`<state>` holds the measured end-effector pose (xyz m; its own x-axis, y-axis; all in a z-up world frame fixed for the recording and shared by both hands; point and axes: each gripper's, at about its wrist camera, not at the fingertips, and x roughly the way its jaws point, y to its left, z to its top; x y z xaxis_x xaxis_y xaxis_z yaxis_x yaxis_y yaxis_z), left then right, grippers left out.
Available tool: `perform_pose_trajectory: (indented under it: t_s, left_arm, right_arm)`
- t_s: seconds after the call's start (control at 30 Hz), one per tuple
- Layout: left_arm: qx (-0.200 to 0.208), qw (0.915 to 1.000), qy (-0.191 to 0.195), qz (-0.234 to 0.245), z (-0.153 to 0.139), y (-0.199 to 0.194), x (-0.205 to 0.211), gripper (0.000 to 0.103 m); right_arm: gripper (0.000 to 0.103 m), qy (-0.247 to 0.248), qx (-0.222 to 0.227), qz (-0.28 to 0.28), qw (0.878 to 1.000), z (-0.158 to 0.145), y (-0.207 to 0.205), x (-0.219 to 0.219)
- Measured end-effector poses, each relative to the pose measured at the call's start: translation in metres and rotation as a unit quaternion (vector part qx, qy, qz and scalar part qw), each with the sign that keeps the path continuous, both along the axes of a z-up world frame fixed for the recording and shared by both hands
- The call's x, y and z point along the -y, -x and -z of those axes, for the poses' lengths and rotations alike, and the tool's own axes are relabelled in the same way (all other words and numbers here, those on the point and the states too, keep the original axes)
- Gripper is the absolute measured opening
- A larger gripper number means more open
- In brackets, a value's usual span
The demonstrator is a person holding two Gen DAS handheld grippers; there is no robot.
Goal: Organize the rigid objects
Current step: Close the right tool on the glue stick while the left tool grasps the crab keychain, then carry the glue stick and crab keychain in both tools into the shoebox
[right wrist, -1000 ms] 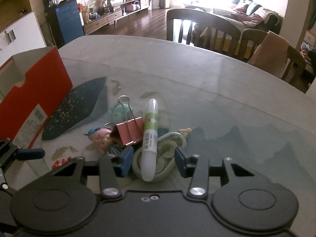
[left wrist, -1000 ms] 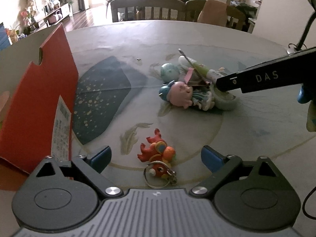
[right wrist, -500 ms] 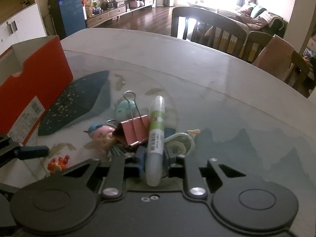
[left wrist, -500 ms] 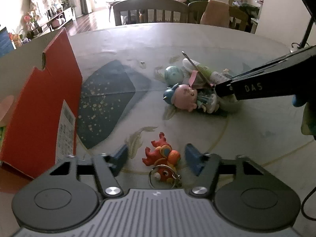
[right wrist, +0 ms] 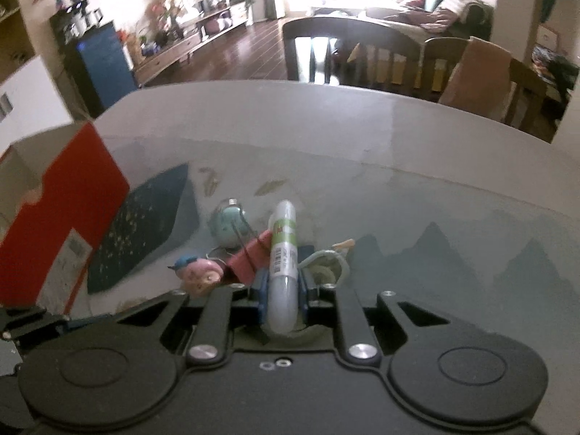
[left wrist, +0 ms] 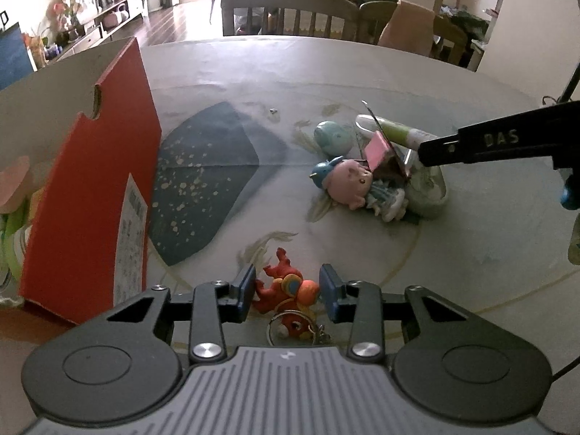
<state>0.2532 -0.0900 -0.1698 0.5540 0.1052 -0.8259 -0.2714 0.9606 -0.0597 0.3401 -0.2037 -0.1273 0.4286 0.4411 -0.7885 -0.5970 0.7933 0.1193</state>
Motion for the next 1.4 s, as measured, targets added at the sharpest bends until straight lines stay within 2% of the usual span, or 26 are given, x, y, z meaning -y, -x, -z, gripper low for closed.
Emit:
perform_pose_trajectory:
  t_s: [0.27,0.5,0.8,1.1,1.4]
  left_arm:
    - [0.014,0.9997,0.020,-0.001,-0.019,0.004,-0.003,0.037]
    - [0.038,0.9989,0.028,0.004,-0.044,0.008,-0.005,0.037]
    - [0.063,0.9972,0.039,0.013,-0.073,0.019,-0.011,0.037]
    - [0.087,0.9948,0.048,0.025,-0.104,0.035,-0.025,0.037]
    - [0.110,0.9928,0.039,0.025,-0.132,0.050,-0.066,0.037]
  right_arm:
    - [0.015,-0.036,0.002,0.027,0.999,-0.022,0.008,0.019]
    - [0.015,-0.051,0.033,0.046,0.997,-0.043,0.021,0.036]
    - [0.015,-0.086,0.048,0.057,0.993,-0.075,0.042,0.052]
    - [0.015,-0.119,0.064,0.035,0.990,-0.108,0.076,0.041]
    - [0.015,-0.128,0.080,0.019,0.988,-0.129,0.102,0.005]
